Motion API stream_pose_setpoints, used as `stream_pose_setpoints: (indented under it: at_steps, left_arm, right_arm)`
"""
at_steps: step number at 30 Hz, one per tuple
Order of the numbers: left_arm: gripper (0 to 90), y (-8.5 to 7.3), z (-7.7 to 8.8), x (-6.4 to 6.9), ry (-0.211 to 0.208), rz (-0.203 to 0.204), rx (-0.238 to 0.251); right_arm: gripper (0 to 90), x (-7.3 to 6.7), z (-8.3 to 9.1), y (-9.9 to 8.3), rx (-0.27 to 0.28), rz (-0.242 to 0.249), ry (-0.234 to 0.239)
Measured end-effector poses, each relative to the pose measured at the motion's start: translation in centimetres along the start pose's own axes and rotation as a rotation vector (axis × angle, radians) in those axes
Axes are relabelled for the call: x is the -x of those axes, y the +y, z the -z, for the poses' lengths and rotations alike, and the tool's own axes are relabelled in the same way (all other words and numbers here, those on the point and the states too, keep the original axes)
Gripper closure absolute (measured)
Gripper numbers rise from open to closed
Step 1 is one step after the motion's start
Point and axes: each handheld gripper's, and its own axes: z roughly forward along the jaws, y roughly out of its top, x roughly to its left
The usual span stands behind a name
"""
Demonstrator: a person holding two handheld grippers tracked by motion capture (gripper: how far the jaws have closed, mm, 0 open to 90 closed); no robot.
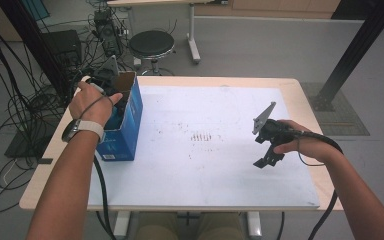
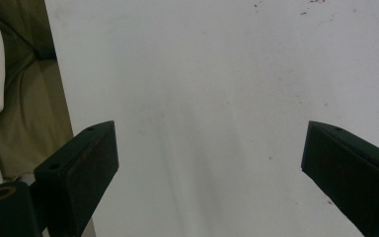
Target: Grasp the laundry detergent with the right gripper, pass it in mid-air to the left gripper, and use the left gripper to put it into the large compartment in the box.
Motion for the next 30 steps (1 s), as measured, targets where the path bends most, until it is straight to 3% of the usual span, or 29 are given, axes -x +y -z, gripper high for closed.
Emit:
stream_pose_setpoints:
  at_steps: [14, 21, 30]
  left_arm:
    - [14.9, -0.1, 2.8, -0.4, -0.013, -0.030, 0.036]
    - [13.8, -0.2, 4.5, 0.0, -0.059, -0.052, 0.030]
    - [13.7, -0.3, 7.3, 1.3, -0.098, -0.139, 0.077]
  right_arm:
    - [7.3, -0.2, 0.5, -0.1, -0.005, -0.005, -0.011]
    - [7.3, -0.3, 1.0, -0.2, -0.001, -0.005, -0.024]
    - [7.3, -0.4, 1.2, -0.2, 0.001, -0.008, -0.033]
